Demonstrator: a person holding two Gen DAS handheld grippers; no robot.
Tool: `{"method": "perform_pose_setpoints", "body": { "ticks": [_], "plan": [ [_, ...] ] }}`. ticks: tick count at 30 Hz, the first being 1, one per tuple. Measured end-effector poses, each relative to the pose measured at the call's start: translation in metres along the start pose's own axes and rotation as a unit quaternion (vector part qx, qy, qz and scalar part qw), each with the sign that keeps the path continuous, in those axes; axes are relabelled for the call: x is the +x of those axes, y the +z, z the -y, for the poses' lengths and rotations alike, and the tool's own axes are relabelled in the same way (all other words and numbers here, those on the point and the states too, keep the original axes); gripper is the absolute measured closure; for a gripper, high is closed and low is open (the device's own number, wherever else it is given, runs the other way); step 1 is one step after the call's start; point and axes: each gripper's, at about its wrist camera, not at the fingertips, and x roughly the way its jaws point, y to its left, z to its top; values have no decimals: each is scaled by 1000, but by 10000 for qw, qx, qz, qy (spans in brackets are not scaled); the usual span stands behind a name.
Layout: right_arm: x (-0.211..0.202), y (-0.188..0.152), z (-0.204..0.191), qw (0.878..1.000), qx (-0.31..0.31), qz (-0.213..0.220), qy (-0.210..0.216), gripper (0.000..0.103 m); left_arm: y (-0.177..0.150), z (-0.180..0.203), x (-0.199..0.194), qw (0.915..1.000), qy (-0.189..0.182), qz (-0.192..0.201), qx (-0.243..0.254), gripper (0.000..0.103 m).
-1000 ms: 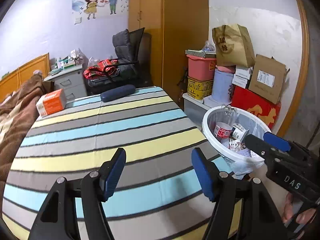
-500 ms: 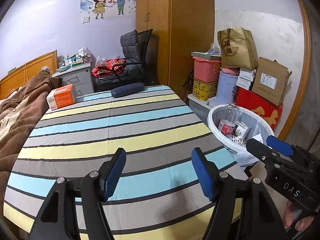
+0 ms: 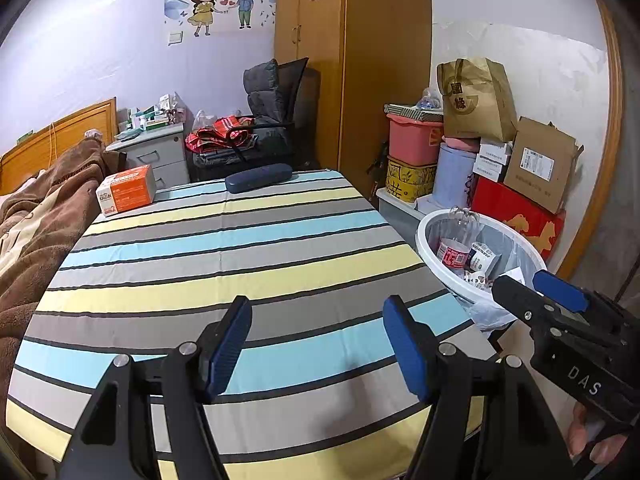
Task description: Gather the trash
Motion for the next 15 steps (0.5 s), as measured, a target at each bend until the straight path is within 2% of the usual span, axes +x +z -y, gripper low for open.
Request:
{"method": "perform_pose_setpoints", "body": {
  "ticks": [15],
  "plan": [
    [-2, 0, -1, 10000, 15, -2, 5, 37, 2, 1, -4, 10000, -13, -7, 16, 33]
  ]
}}
